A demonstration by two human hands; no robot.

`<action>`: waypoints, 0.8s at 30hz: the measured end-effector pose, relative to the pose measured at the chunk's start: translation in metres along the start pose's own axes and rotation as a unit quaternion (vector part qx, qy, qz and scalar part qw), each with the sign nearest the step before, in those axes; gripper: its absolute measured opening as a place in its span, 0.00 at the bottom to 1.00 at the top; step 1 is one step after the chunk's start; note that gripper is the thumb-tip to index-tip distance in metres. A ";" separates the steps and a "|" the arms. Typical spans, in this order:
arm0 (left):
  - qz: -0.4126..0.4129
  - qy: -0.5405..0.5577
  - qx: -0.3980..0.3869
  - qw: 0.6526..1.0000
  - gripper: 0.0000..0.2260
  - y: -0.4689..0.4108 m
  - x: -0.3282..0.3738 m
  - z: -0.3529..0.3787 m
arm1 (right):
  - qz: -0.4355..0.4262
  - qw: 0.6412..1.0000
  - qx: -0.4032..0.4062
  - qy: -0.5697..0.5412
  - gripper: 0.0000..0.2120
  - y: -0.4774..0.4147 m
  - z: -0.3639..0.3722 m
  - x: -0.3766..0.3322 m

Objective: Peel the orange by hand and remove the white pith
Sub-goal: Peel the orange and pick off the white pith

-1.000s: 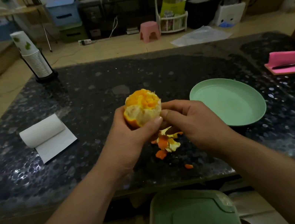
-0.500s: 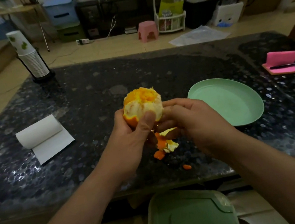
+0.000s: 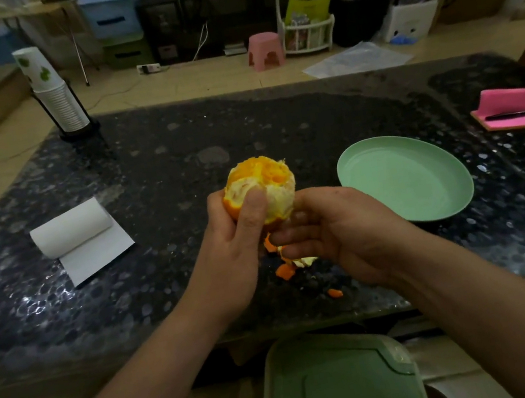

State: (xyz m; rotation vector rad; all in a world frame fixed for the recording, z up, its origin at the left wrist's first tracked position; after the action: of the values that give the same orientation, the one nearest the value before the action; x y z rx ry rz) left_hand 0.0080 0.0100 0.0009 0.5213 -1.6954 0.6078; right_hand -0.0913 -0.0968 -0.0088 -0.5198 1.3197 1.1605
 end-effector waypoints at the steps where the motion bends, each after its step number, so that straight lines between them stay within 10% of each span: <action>1: 0.001 -0.004 0.001 1.000 0.24 0.000 0.000 -0.001 | 0.018 1.000 -0.012 -0.008 0.16 0.001 0.002 0.002; 24: 0.017 0.033 -0.015 0.999 0.23 0.002 0.009 0.008 | -0.030 0.998 0.010 0.057 0.07 -0.002 -0.003 -0.006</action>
State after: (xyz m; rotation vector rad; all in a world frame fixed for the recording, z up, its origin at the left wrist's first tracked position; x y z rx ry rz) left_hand -0.0014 0.0061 0.0085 0.4469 -1.6512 0.6177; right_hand -0.0899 -0.1024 -0.0049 -0.6155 1.4026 1.0806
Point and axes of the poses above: each hand's wrist, its own y-axis away from the middle knuckle, its own z-axis out of the palm, x = y × z, the point moved 9 cm from there along -y, towards the middle knuckle, and after that the axes turned 3 degrees about -x, right-handed, at the moved point
